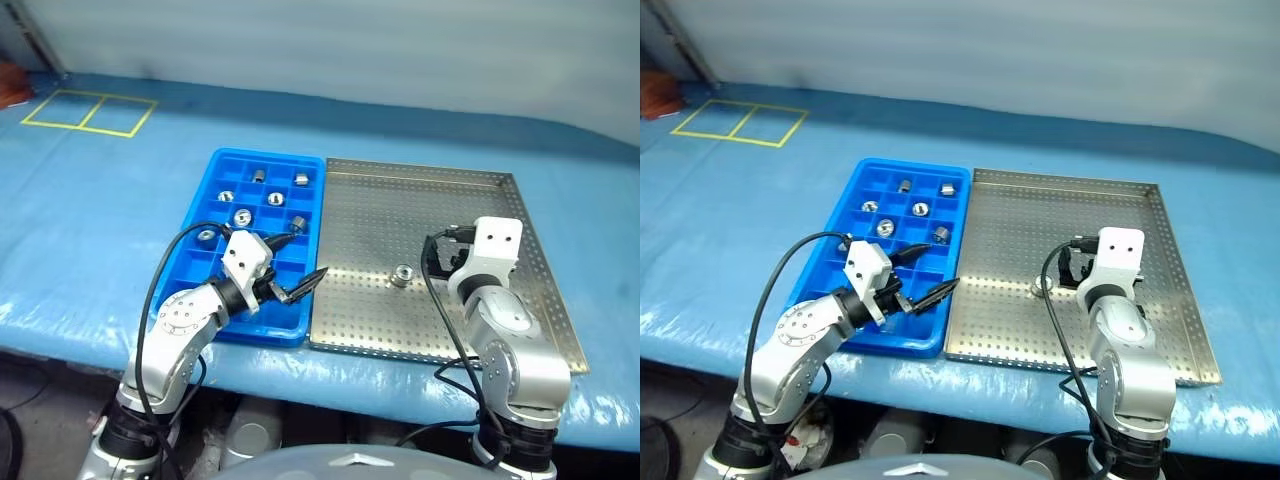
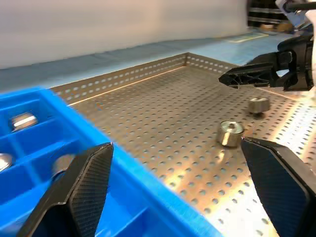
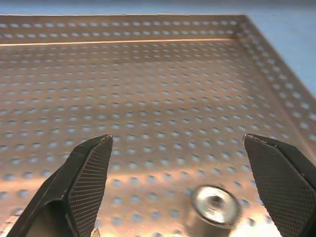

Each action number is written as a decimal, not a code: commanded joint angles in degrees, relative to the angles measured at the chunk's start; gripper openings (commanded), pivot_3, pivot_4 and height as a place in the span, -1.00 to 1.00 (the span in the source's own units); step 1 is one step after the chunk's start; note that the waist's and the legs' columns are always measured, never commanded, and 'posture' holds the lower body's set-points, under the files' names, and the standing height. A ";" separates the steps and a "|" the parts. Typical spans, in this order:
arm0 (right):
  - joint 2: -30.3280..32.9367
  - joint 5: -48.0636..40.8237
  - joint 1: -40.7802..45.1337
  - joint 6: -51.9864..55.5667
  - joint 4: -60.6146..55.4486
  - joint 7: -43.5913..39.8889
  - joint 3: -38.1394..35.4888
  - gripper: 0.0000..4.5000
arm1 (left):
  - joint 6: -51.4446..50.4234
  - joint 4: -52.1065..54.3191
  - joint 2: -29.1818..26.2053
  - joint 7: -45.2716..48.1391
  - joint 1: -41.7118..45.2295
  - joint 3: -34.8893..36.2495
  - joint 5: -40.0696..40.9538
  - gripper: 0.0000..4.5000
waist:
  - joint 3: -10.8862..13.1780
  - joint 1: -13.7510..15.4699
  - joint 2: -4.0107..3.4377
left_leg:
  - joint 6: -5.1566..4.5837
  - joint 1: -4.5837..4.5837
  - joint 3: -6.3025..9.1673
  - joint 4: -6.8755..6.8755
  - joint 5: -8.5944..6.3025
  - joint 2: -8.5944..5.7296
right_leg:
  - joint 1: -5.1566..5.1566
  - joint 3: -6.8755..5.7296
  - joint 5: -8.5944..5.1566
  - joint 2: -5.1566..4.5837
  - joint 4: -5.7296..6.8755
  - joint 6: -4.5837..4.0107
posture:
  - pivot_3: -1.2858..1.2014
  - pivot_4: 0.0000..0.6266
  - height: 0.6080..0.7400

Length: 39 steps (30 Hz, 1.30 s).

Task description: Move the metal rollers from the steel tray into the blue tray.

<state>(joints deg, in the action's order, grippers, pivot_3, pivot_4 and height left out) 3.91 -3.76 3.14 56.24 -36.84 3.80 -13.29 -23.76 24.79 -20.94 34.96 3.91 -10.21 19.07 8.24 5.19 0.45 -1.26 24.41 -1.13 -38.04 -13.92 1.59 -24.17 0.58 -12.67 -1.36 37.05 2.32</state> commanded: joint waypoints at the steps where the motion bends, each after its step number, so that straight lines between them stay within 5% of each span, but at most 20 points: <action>1: -0.65 0.29 0.21 -1.39 -0.72 1.21 -1.58 0.98 | -0.49 0.66 0.37 0.00 0.79 -0.87 0.29 1.00 | 0.00 -1.59 -0.01 | 0.00 -0.08 0.00 0.00 0.01 0.01 | 0.02 0.04 0.00 0.01 0.04 0.00 | 0.13 -0.52 1.00; 6: -1.30 -0.26 0.75 -2.35 1.78 1.03 -1.47 0.98 | -1.03 0.83 0.52 0.09 0.43 -1.06 0.53 1.00 | 0.02 -3.42 -0.02 | 0.00 -0.83 0.00 0.15 0.01 0.07 | 0.57 0.17 -0.42 0.02 0.18 -0.15 | 0.14 -0.52 1.00; 33: -4.84 -1.10 2.48 -11.41 17.36 2.77 -0.14 0.98 | 1.11 0.79 0.71 -0.53 -1.57 0.02 -0.40 1.00 | 0.02 -2.91 -0.02 | -0.04 -0.81 -0.07 0.15 0.03 0.07 | 0.47 0.38 -0.40 -0.05 0.29 -0.12 | 0.19 -0.52 1.00; 39: -4.44 -1.05 2.23 -12.14 17.97 2.54 0.14 0.29 | 1.03 1.35 0.94 -1.10 -1.63 -0.56 -0.52 1.00 | 0.03 -2.86 -0.03 | -0.04 -0.81 -0.07 0.15 0.03 0.10 | 0.47 0.38 -0.41 -0.05 0.29 -0.12 | 0.20 -0.52 1.00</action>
<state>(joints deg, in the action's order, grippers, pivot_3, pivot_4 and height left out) -0.99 -4.84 5.37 45.31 -18.04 6.41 -13.77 -23.58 24.76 -20.38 34.01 2.09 -10.68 18.60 8.27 2.33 0.41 -1.30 23.61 -1.20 -37.88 -13.89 1.68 -23.71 0.97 -13.07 -1.41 37.34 2.20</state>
